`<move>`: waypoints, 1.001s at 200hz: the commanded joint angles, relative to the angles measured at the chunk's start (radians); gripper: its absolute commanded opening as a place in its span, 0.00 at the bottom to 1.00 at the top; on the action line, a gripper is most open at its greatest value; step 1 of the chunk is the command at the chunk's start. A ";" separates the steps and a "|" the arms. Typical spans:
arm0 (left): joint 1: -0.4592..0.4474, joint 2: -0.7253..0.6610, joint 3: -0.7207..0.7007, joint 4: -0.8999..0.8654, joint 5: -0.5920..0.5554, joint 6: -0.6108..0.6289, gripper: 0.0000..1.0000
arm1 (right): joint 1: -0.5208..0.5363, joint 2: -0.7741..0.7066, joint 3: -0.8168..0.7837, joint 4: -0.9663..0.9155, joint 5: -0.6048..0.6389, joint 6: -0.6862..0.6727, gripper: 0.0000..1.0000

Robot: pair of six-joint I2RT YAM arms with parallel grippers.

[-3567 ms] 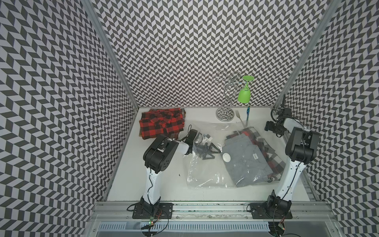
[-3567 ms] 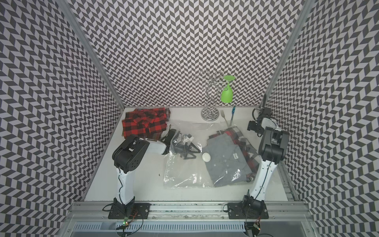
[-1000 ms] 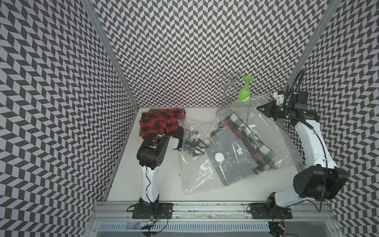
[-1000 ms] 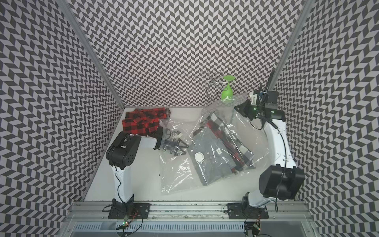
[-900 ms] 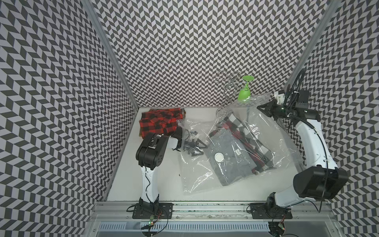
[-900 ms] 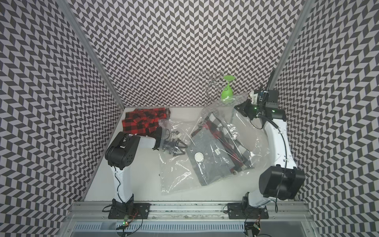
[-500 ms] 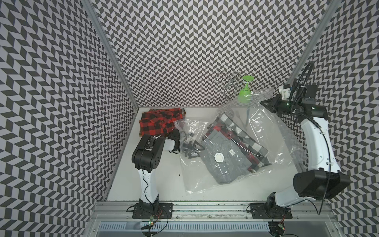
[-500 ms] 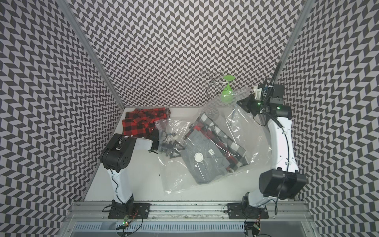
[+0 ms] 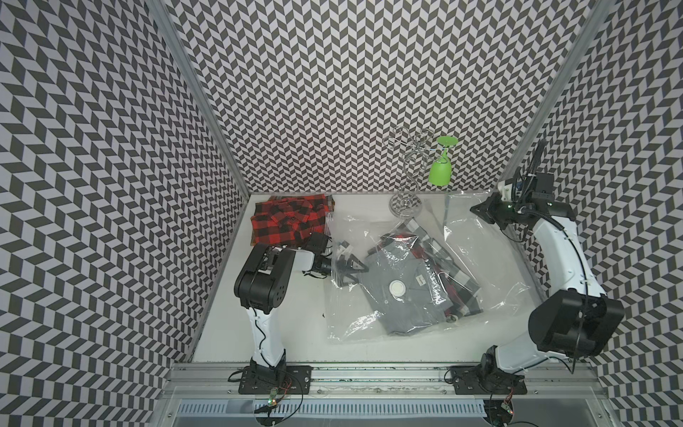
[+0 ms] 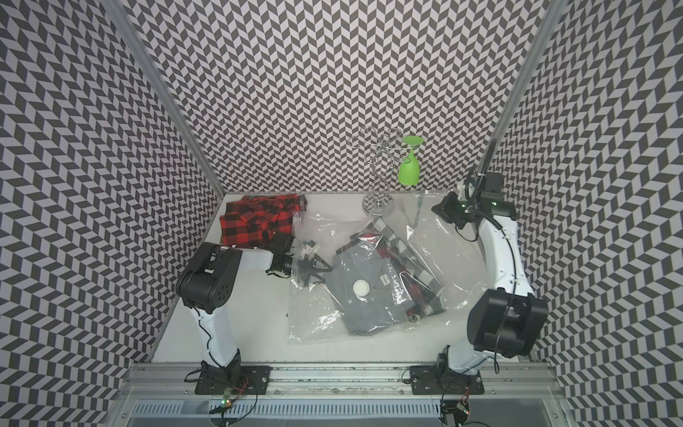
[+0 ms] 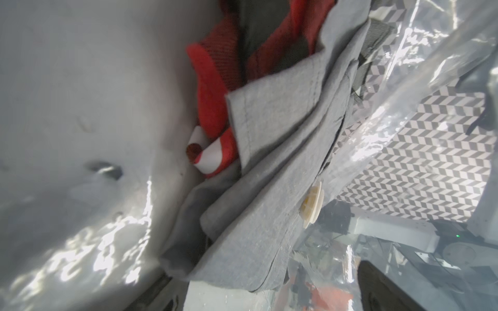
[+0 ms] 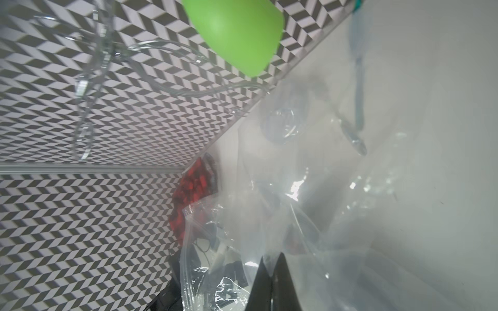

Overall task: Take the shirt out of the vacuum bag
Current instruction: Adjust the vacuum bag at the center of the board.

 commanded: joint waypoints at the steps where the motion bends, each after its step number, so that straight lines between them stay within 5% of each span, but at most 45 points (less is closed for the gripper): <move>1: -0.007 -0.009 0.015 -0.154 -0.177 0.074 1.00 | -0.030 -0.015 -0.077 0.087 0.024 -0.027 0.00; 34: -0.028 -0.023 0.057 -0.265 -0.321 0.121 0.99 | -0.073 0.034 -0.162 0.163 0.029 -0.024 0.02; 65: -0.094 -0.011 0.095 -0.286 -0.403 0.112 0.99 | -0.109 0.112 -0.157 0.186 -0.009 -0.041 0.46; 89: -0.137 0.016 0.109 -0.292 -0.462 0.091 0.99 | -0.125 0.130 -0.096 0.177 0.011 -0.053 0.62; 130: -0.159 0.013 0.103 -0.298 -0.551 0.065 0.97 | -0.164 0.101 0.030 0.140 -0.020 -0.072 0.68; 200: -0.185 -0.047 0.085 -0.344 -0.692 0.029 0.88 | -0.095 -0.028 -0.047 0.194 -0.166 0.010 0.70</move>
